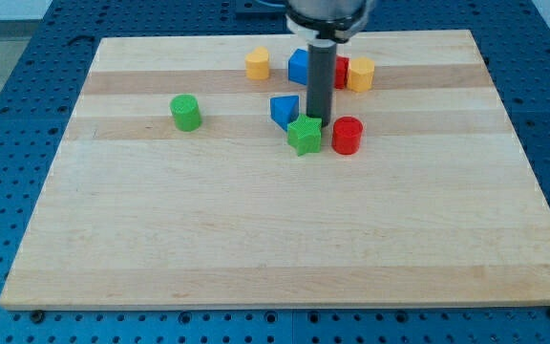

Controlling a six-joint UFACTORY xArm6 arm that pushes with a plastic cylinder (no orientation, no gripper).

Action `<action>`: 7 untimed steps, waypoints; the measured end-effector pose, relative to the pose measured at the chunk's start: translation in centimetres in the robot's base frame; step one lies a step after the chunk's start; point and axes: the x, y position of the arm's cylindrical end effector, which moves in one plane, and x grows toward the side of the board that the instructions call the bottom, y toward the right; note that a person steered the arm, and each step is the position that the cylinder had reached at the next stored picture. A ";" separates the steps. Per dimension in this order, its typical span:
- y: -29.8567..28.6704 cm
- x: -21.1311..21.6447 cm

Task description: Push the green star to the green circle

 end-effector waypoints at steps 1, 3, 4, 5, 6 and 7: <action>1.2 1.5; -8.0 4.2; -14.2 2.8; -16.0 2.8; -12.1 3.9; -6.6 4.3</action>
